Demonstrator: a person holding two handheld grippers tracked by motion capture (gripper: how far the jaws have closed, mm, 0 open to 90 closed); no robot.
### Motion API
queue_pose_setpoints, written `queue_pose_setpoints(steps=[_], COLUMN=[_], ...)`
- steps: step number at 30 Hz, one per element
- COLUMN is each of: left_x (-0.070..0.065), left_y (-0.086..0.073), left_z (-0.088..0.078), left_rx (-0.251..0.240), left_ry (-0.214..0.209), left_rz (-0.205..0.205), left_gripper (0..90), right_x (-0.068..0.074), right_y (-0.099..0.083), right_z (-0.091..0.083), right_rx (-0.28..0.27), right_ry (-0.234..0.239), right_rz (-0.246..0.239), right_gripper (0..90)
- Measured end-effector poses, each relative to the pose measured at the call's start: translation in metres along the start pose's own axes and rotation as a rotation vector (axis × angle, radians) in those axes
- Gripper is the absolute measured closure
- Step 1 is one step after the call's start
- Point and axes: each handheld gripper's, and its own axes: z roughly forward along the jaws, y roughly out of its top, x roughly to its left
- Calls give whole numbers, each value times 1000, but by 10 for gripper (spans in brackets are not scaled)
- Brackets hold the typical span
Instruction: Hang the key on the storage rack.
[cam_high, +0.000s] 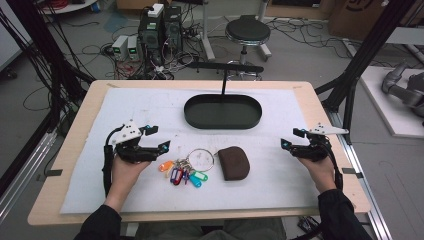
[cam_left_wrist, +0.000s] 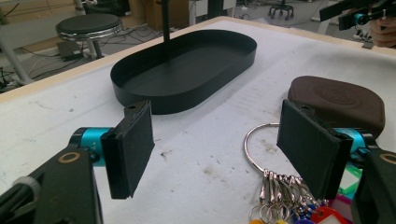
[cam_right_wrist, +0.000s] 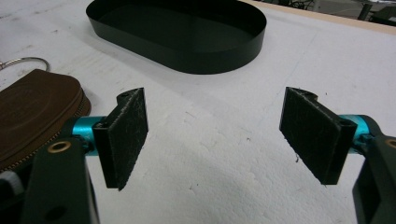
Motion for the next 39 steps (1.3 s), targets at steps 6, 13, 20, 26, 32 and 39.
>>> queue_pose_setpoints(steps=[6, 13, 20, 26, 32, 39], left_x=[-1, -3, -6, -11, -17, -25], left_y=[2, 5, 7, 9, 10, 15], left_z=[-1, 3, 12, 28, 52, 76], left_rx=[-7, 5, 43, 100, 173, 249], left_ry=[-6, -23, -55, -93, -140, -156], left_rz=[-7, -13, -22, -27, -45, -29], left_gripper=[269, 269, 273, 323, 374, 495], right_x=[0, 1, 2, 3, 3, 3], right_y=[0, 0, 1, 1, 0, 0], right_z=[0, -1, 0, 0, 0, -1], right_rx=[-10, -10, -5, -2, 2, 1], right_ry=[-4, -3, -4, -9, -4, -6], right_rz=[-6, -6, -12, -15, -20, -15], right_gripper=[241, 241, 241, 241, 241, 241])
